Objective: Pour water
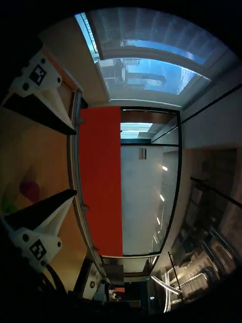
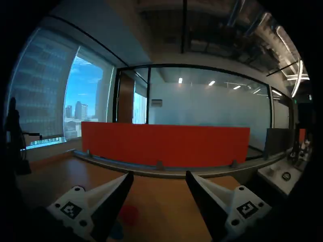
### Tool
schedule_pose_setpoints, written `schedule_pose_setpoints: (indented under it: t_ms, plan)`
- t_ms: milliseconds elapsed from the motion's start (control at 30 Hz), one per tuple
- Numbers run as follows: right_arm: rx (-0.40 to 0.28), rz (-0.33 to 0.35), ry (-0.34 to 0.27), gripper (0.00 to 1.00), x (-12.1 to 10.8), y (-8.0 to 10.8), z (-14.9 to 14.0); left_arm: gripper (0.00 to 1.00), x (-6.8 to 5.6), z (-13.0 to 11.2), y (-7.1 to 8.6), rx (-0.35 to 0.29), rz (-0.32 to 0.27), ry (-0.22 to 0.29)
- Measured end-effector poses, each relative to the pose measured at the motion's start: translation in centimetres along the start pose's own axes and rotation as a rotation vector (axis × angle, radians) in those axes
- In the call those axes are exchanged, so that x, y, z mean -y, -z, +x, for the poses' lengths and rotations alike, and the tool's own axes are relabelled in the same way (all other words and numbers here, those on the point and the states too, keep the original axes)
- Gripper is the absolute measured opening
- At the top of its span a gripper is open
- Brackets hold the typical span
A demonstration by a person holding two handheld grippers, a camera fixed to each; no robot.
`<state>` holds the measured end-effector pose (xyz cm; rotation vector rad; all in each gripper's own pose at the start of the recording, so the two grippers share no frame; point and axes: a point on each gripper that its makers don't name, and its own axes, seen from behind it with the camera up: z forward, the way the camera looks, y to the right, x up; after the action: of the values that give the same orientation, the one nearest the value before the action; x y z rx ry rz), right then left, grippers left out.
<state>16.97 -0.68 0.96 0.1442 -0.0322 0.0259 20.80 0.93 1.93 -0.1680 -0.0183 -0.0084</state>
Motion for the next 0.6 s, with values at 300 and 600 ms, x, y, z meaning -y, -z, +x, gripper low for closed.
schedule_pose_setpoints:
  t_ms: [300,600]
  plan:
    - [0.010,0.154,0.012,1.00,2.6,0.7,-0.1,1.00,-2.5,-0.4,0.5,0.026,-0.107,0.004]
    - [-0.005,0.357,-0.017,1.00,6.2,2.3,0.9,1.00,-5.5,-0.6,1.2,0.035,-0.256,0.034]
